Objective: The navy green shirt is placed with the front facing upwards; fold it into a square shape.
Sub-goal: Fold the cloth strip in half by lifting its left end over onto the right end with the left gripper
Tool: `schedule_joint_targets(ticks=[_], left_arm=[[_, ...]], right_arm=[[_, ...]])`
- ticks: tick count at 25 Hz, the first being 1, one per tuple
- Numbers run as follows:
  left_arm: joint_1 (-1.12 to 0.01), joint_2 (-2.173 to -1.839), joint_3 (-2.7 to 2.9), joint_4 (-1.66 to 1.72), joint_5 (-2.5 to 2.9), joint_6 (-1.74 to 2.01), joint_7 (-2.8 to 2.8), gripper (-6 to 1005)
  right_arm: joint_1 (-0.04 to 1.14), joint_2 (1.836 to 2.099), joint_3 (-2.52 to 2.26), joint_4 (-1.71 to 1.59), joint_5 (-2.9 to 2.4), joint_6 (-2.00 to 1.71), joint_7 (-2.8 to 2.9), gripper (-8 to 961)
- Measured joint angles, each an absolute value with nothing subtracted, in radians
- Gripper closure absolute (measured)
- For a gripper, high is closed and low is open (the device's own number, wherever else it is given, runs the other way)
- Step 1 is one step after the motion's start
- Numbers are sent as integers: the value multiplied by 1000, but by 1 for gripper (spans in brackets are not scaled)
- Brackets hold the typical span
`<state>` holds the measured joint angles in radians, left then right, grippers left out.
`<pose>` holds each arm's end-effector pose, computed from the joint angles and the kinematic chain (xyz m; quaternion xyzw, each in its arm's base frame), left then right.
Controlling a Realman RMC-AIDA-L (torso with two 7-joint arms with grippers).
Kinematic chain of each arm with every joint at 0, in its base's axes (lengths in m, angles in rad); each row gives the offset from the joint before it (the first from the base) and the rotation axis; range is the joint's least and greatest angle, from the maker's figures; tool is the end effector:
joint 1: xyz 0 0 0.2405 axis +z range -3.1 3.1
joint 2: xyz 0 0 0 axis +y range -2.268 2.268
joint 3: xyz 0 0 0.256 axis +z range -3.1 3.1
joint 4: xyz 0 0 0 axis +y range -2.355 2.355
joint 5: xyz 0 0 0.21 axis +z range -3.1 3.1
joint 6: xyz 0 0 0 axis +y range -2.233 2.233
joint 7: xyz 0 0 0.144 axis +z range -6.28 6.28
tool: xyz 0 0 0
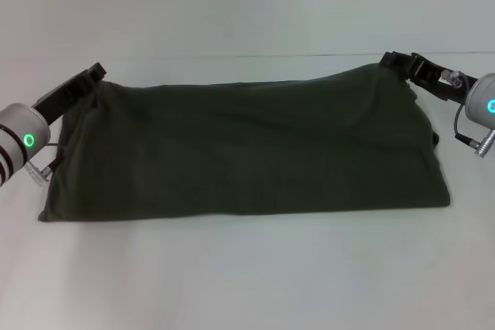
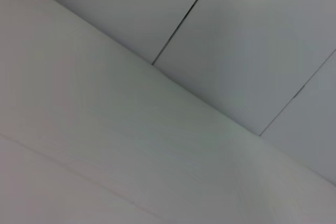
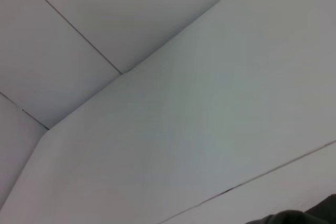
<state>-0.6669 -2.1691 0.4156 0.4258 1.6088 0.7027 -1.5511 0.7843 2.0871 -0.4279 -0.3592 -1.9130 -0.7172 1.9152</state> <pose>-0.3071 0.4162 -0.0022 -0.6352 -0.5405 -0.3472 0.4287 0.2799 0.4420 -0.0057 -0.6617 0.5865 0.3115 0.3479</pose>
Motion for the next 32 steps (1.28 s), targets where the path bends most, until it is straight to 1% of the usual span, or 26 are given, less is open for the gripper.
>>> schedule_joint_targets(ticks=[1, 3, 6, 11, 14, 17, 20, 22, 25, 26, 30, 31, 32], left_arm=[[-667, -2169, 414, 421, 1603, 703, -1544, 815], [-668, -2169, 410, 413, 1577, 703, -1526, 691], [-666, -2169, 410, 411, 1565, 702, -1516, 683], [-662, -2166, 411, 410, 1564, 708, -1519, 669], [-649, -2162, 419, 416, 1582, 746, -1548, 661], [-625, -2155, 423, 442, 1638, 842, -1615, 623], [-586, -2149, 423, 502, 1725, 953, -1703, 584], [-556, -2144, 423, 553, 1795, 1024, -1780, 558], [-517, -2130, 422, 645, 1914, 1115, -1928, 520], [-506, -2123, 420, 677, 1954, 1150, -1975, 492], [-491, -2080, 406, 813, 2196, 1295, -2190, 379], [-496, -2068, 398, 845, 2262, 1326, -2244, 379], [-512, -2047, 371, 893, 2377, 1382, -2313, 379]], right_arm=[[783, 2087, -428, -359, -1913, -718, 1914, 693], [781, 2087, -426, -359, -1911, -718, 1911, 652], [775, 2088, -422, -359, -1894, -720, 1895, 411], [740, 2085, -423, -363, -1793, -747, 1838, 250], [715, 2074, -424, -371, -1748, -783, 1825, 181], [693, 2060, -420, -377, -1737, -824, 1834, 112], [659, 2042, -419, -383, -1728, -886, 1846, 48], [651, 2037, -421, -384, -1728, -898, 1853, 6], [630, 2021, -427, -384, -1741, -938, 1871, 6], [625, 2017, -428, -384, -1748, -951, 1875, 6], [605, 2002, -452, -386, -1783, -987, 1908, 6], [602, 1999, -461, -386, -1791, -993, 1916, 6], [596, 1994, -480, -386, -1800, -1001, 1928, 5]])
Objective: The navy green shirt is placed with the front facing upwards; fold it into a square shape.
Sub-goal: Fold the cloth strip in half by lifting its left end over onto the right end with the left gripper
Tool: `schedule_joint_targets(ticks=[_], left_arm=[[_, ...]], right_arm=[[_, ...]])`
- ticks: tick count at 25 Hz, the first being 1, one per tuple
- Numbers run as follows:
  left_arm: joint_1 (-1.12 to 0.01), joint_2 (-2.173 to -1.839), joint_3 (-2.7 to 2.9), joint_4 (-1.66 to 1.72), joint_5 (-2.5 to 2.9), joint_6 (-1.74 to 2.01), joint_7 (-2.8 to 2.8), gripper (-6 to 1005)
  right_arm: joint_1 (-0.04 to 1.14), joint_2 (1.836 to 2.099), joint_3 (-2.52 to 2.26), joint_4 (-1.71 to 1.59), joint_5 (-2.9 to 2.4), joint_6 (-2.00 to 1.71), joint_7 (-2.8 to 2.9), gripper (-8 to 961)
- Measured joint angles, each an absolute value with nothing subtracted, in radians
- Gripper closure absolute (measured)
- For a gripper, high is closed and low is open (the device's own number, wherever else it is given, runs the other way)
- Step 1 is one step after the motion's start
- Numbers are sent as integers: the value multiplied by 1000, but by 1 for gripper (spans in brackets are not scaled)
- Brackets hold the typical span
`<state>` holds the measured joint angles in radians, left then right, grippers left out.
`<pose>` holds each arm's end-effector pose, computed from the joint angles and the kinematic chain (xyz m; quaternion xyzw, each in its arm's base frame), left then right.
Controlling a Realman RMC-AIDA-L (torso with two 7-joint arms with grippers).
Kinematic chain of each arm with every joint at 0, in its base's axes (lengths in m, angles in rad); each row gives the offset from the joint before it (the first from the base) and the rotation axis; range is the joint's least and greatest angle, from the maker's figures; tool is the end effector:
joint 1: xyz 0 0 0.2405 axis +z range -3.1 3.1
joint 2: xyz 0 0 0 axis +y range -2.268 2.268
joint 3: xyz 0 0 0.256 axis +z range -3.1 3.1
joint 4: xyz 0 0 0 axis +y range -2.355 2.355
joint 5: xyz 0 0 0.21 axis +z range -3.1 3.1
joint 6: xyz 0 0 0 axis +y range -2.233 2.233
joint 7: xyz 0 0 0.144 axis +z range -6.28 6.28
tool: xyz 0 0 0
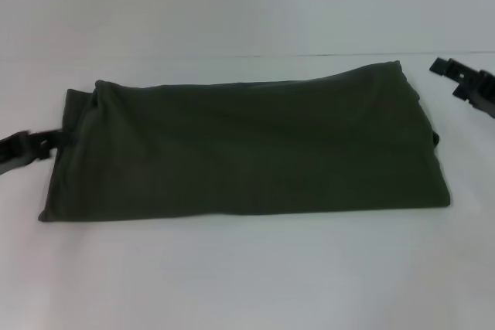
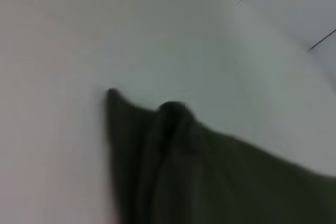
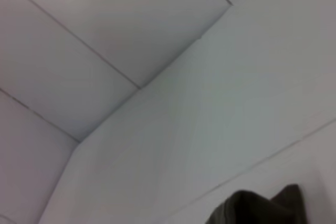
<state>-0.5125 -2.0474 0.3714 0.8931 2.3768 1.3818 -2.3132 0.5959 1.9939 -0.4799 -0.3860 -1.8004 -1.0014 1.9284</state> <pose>-0.3394 0.3459 0.0867 -0.7033 -0.6261 -0.2028 0.2687 0.3283 0.3954 0.0389 -0.6542 0.5930 0.3565 0.3052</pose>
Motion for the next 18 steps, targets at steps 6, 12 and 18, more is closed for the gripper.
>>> schedule_joint_targets(ticks=[6, 12, 18], left_arm=[[-571, -2011, 340, 917, 2565, 1463, -2394, 378], [-633, -1986, 349, 887, 2682, 1499, -2419, 377], [-643, -1984, 366, 873, 2685, 1480, -2428, 376]], right_arm=[[585, 1990, -503, -387, -1805, -1008, 1939, 5], [579, 1980, -519, -387, -1806, -1007, 1951, 6], [578, 1979, -521, -387, -1806, -1002, 1951, 6]])
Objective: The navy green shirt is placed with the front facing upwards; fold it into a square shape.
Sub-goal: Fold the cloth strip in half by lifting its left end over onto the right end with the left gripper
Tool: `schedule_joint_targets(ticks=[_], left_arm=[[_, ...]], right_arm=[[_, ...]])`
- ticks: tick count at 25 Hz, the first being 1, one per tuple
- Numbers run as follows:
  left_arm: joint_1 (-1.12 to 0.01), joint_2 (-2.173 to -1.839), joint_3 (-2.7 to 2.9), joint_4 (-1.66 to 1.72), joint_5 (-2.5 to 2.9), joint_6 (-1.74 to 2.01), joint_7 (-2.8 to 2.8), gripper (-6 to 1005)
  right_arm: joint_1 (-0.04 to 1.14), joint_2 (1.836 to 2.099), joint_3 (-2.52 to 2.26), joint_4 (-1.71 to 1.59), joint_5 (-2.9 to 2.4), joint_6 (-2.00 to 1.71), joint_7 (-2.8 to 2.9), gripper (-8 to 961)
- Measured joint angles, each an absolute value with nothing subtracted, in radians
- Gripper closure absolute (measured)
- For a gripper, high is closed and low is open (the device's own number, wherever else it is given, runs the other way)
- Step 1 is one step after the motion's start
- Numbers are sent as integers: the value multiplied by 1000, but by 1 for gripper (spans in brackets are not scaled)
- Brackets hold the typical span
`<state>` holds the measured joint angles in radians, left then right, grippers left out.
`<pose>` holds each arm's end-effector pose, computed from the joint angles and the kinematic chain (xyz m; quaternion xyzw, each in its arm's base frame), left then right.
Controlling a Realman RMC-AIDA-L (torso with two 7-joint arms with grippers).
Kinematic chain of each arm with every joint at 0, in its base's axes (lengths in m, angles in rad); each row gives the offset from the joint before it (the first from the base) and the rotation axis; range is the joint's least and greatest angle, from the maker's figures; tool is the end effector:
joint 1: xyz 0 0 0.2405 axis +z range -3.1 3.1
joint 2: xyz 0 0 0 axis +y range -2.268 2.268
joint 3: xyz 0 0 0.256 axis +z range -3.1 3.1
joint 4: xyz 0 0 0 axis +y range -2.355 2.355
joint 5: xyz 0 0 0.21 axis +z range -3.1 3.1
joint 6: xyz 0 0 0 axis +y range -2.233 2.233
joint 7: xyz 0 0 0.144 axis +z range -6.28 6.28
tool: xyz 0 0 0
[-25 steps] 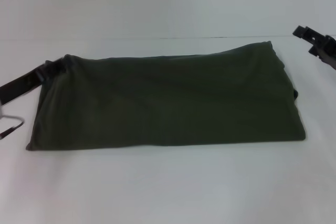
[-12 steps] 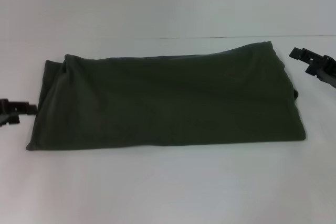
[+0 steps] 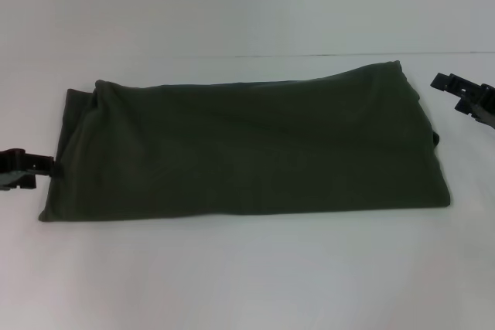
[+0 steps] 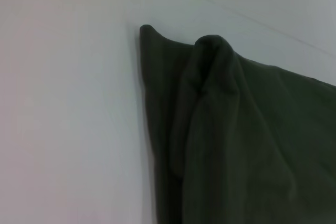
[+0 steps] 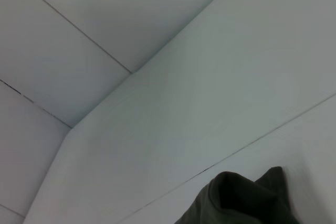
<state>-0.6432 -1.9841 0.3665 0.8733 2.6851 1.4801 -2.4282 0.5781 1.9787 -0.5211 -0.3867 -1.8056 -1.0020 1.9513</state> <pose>-0.3297 0.3604 0.0952 -0.7193 -0.6478 -0.0733 0.2399 0.3356 0.3901 0.0407 -0.6579 0.5995 0.3399 0.3037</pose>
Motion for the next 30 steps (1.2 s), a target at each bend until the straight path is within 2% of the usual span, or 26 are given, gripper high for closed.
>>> schedule_joint_targets(ticks=[21, 25, 30], left_arm=[[-654, -2004, 424, 826, 2688, 1359, -2434, 374], [-657, -2003, 417, 825, 2670, 1363, -2434, 373], [-655, -1982, 390, 826, 2645, 1435, -2426, 373]], right_arm=[[572, 1972, -531, -380, -1808, -1002, 1963, 6], [569, 1958, -549, -401, -1859, -1018, 2034, 6], [577, 1920, -578, -469, -1985, -1113, 2184, 7]])
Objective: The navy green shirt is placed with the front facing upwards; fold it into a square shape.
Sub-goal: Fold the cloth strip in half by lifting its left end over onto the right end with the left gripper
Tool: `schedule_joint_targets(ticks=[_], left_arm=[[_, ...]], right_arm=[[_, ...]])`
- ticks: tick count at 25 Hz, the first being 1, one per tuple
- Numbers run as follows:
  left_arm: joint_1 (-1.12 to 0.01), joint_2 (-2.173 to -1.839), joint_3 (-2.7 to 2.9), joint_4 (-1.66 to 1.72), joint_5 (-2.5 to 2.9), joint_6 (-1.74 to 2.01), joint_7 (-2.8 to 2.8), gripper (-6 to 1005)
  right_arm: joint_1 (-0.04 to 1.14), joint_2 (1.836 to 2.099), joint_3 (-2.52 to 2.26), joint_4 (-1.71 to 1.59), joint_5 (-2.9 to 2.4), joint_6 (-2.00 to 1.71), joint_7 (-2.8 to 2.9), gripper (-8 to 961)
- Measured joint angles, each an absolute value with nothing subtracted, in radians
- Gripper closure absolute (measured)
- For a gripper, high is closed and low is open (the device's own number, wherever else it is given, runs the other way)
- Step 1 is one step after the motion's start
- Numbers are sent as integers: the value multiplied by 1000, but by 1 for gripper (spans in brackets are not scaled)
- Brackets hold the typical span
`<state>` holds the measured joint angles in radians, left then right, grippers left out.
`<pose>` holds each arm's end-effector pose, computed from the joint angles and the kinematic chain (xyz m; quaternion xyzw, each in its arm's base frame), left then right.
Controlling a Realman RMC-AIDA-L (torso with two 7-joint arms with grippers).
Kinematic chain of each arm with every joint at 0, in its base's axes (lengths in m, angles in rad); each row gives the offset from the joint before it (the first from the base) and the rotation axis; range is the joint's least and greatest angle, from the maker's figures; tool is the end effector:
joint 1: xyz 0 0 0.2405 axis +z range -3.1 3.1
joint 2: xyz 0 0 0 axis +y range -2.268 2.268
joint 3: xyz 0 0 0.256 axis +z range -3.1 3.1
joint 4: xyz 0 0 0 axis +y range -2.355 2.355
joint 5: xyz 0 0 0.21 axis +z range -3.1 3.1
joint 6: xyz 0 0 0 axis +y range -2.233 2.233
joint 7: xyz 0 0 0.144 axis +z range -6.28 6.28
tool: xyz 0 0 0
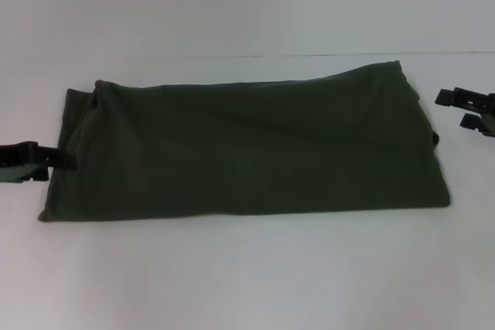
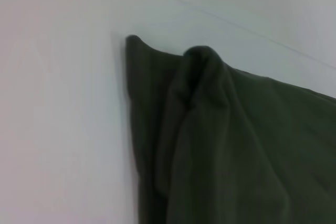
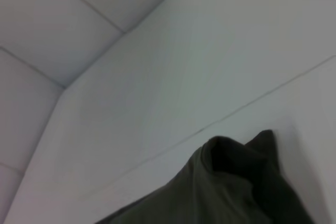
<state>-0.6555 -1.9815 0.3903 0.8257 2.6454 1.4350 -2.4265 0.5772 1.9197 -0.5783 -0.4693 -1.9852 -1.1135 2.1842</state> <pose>-0.3248 0.3691 0.0865 -0.7230 -0.6434 -0.0861 0.2364 0.3352 0.3869 0.0616 -0.6797 0.6264 0.2808 0.2584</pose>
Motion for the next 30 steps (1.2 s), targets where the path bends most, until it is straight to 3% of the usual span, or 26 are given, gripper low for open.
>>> schedule_joint_targets(ticks=[5, 8, 30], left_arm=[[-657, -1972, 384, 833, 2691, 1502, -2423, 373], [-649, -1976, 379, 834, 2695, 1492, -2414, 373], [-648, -2004, 498, 824, 2703, 1387, -2416, 372]], right_arm=[[586, 1868, -581, -516, -2149, -1246, 2349, 7], [581, 1854, -580, -517, -2188, -1287, 2381, 7], [577, 1871, -577, -506, -2230, -1292, 2379, 7]])
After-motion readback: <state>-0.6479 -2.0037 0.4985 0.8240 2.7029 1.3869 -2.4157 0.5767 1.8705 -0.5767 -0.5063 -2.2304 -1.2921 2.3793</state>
